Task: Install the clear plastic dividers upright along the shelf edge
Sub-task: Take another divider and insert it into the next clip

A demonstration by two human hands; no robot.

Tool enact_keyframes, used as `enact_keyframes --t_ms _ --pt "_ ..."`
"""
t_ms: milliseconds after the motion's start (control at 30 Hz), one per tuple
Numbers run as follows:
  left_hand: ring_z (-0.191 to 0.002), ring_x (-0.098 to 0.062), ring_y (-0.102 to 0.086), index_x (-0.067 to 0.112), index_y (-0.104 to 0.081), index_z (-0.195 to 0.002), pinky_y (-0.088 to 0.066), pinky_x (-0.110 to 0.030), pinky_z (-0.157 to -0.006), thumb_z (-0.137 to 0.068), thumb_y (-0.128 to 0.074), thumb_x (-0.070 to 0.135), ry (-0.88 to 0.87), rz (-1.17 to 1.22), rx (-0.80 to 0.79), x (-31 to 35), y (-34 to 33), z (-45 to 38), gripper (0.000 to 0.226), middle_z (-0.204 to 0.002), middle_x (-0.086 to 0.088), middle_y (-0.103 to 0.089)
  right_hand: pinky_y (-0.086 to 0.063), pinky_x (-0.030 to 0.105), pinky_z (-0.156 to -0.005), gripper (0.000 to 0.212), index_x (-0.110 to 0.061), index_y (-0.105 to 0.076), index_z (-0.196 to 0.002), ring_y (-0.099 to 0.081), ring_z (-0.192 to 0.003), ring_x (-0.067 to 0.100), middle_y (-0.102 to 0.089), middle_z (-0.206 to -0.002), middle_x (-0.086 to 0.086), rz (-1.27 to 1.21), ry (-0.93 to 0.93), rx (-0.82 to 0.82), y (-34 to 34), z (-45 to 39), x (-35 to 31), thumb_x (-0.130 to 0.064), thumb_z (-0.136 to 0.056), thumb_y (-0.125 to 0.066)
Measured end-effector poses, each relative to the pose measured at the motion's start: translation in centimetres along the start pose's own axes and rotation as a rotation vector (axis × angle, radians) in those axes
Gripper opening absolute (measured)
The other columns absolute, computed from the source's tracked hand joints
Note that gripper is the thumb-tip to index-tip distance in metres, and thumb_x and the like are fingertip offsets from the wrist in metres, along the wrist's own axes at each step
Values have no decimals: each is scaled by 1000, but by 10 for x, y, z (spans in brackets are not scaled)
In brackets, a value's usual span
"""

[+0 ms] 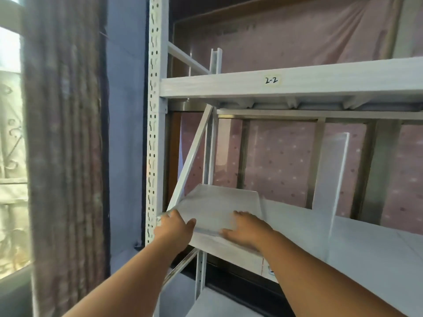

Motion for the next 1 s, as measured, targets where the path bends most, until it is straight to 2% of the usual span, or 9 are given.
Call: enact_keyframes --t_ms 133,233,400,467,567,667,767,900,1000 --pt "-128 -40 -59 15 -37 -156 -55 -50 -105 -104 -53 53 -15 72 45 -23 13 2 66 -153 -16 -45 -48 43 -107 104 -17 -44 -156 -52 -137 29 -49 -158 9 35 29 -31 -15 0 -7 -91 -83 -40" --pt "-126 -41 -59 14 -33 -158 -55 -47 -98 -103 -57 52 35 129 33 -32 16 5 71 -152 -18 -45 -53 41 -99 102 -19 -55 -148 -60 -126 28 -61 -146 5 71 65 -18 -9 9 -16 -93 -78 -48" --pt "-107 -35 -59 11 -25 -160 -57 -47 -84 -98 -71 45 132 429 32 -35 6 19 85 -145 -21 -52 -52 38 -87 71 -16 -66 -126 -64 -110 32 -69 -124 11 166 134 -9 -3 26 -27 -76 -89 -57" --pt "-104 -37 -61 11 -22 -159 -61 -52 -86 -95 -76 41 181 566 49 -37 3 24 89 -143 -22 -54 -49 37 -82 62 -15 -67 -122 -64 -106 33 -69 -119 13 173 155 10 -2 33 -30 -69 -94 -56" --pt "-85 -32 -62 12 -28 -142 -65 -59 -85 -93 -81 29 211 816 153 -37 13 31 74 -131 -22 -56 -47 37 -76 50 -13 -67 -116 -64 -100 34 -69 -113 14 194 190 71 2 46 -35 -57 -96 -55" --pt "-106 -38 -67 21 -25 -153 -64 -58 -84 -91 -83 19 199 1049 208 -36 19 39 86 -144 -26 -53 -45 36 -71 45 -13 -66 -115 -65 -93 34 -69 -107 13 161 213 147 10 60 -41 -52 -96 -53" --pt "-116 -39 -66 23 -20 -166 -63 -61 -90 -90 -86 20 185 1271 115 -27 20 51 101 -158 -22 -47 -45 35 -68 42 -15 -63 -117 -66 -90 33 -70 -103 12 95 238 229 19 74 -43 -49 -98 -49" --pt "-125 -52 -65 33 -45 -156 -59 -69 -97 -96 -78 22 -3 1417 -207 6 22 76 70 -157 -18 -51 -51 35 -79 47 -23 -63 -133 -67 -100 30 -72 -115 9 -49 244 306 28 96 -39 -53 -99 -51" --pt "-122 -54 -68 37 -52 -151 -56 -73 -96 -97 -76 18 -159 1425 -283 25 24 97 62 -151 -15 -58 -51 34 -93 60 -30 -55 -150 -65 -116 27 -68 -136 4 -207 240 340 35 114 -34 -57 -97 -54"
Point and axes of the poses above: each hand's wrist, its own z-axis away from the middle knuckle, its own y-axis out of the back of the hand, x = y × z, the point moved 7 cm from there along -z, towards the middle knuckle
